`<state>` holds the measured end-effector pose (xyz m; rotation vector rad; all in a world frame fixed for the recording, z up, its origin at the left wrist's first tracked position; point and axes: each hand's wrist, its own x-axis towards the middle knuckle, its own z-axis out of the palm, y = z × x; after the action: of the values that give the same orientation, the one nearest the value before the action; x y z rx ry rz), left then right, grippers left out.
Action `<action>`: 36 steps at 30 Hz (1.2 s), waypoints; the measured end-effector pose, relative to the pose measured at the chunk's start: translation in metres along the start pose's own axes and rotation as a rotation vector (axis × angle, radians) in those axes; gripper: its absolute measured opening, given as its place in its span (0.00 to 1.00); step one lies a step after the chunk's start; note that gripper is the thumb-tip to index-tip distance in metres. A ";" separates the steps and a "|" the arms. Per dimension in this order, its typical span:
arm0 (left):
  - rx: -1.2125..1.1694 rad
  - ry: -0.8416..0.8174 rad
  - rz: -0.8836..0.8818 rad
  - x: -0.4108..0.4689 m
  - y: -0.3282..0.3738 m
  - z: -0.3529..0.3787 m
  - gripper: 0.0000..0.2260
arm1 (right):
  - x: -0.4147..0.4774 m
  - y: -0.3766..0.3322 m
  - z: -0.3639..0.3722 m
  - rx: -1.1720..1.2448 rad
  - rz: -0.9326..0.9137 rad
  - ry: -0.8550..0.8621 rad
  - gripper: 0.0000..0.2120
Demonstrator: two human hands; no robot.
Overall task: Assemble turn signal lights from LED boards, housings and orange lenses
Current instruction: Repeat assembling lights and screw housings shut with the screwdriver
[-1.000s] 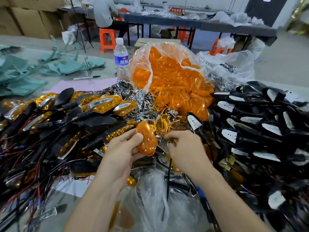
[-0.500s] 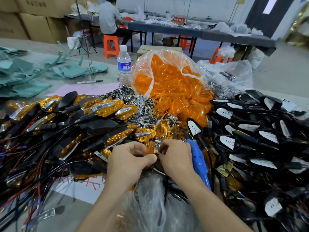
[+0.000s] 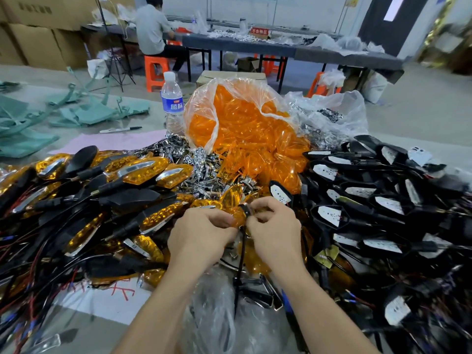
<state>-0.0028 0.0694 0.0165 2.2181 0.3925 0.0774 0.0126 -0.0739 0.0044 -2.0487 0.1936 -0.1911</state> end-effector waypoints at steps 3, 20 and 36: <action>-0.043 -0.003 -0.001 -0.003 0.009 0.007 0.15 | -0.005 0.005 -0.013 0.135 0.088 -0.012 0.08; -0.627 -0.339 0.024 0.004 0.005 0.012 0.18 | -0.012 0.009 -0.035 0.278 0.068 -0.389 0.16; -0.659 -0.251 -0.085 -0.017 -0.010 -0.007 0.15 | -0.026 0.014 -0.052 0.192 0.047 -0.179 0.15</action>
<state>-0.0232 0.0755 0.0148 1.5353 0.2700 -0.1044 -0.0251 -0.1194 0.0149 -1.8561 0.1079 0.0035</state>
